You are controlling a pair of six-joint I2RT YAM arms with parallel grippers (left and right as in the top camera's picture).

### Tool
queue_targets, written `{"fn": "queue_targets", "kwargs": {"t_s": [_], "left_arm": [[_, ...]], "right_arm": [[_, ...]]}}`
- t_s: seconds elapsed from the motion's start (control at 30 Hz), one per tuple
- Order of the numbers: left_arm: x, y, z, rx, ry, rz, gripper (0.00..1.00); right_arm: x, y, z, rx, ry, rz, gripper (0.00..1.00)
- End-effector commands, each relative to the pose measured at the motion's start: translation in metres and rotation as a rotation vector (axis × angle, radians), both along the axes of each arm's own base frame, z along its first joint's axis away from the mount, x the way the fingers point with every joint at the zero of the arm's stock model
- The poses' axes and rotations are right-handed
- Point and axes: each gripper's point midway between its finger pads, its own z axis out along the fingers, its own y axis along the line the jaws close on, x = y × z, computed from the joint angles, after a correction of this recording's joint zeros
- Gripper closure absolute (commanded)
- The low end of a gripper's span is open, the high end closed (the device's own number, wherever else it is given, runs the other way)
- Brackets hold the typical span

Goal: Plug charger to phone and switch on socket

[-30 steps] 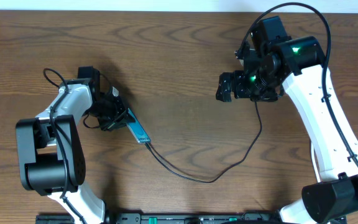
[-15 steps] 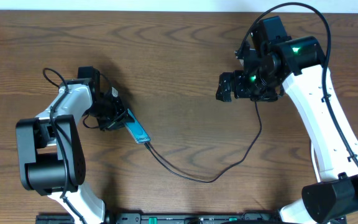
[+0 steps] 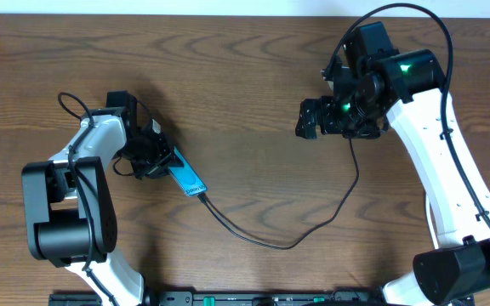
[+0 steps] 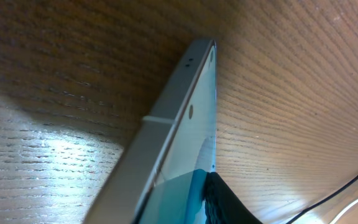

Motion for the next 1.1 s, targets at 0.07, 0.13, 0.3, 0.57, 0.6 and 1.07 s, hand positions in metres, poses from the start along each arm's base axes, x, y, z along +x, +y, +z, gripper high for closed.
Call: {"fn": "queue_targets", "kwargs": {"t_s": [0.07, 0.13, 0.3, 0.57, 0.6, 1.07], "left_arm": [[-0.0081, 0.0022, -0.0013, 0.011, 0.017, -0.007, 0.72], [-0.0081, 0.0022, -0.0013, 0.011, 0.017, -0.007, 0.72], [-0.0081, 0.0022, -0.0013, 0.011, 0.017, -0.007, 0.72], [-0.0109, 0.0019, -0.0011, 0.01, 0.029, -0.007, 0.56], [-0.0113, 0.0019, -0.0011, 0.01, 0.031, -0.007, 0.56], [-0.0095, 0.002, -0.0012, 0.01, 0.023, -0.007, 0.55]], "right_arm": [[-0.0016, 0.0052, 0.0105, 0.021, -0.025, -0.001, 0.01], [-0.0015, 0.0052, 0.0105, 0.021, -0.025, -0.001, 0.01], [-0.0015, 0.0052, 0.0105, 0.021, -0.025, -0.001, 0.01], [-0.0015, 0.0052, 0.0105, 0.021, -0.025, -0.001, 0.01], [-0.0014, 0.0052, 0.0105, 0.021, -0.026, -0.001, 0.01], [-0.0015, 0.0052, 0.0105, 0.021, -0.026, 0.0, 0.01]]}}
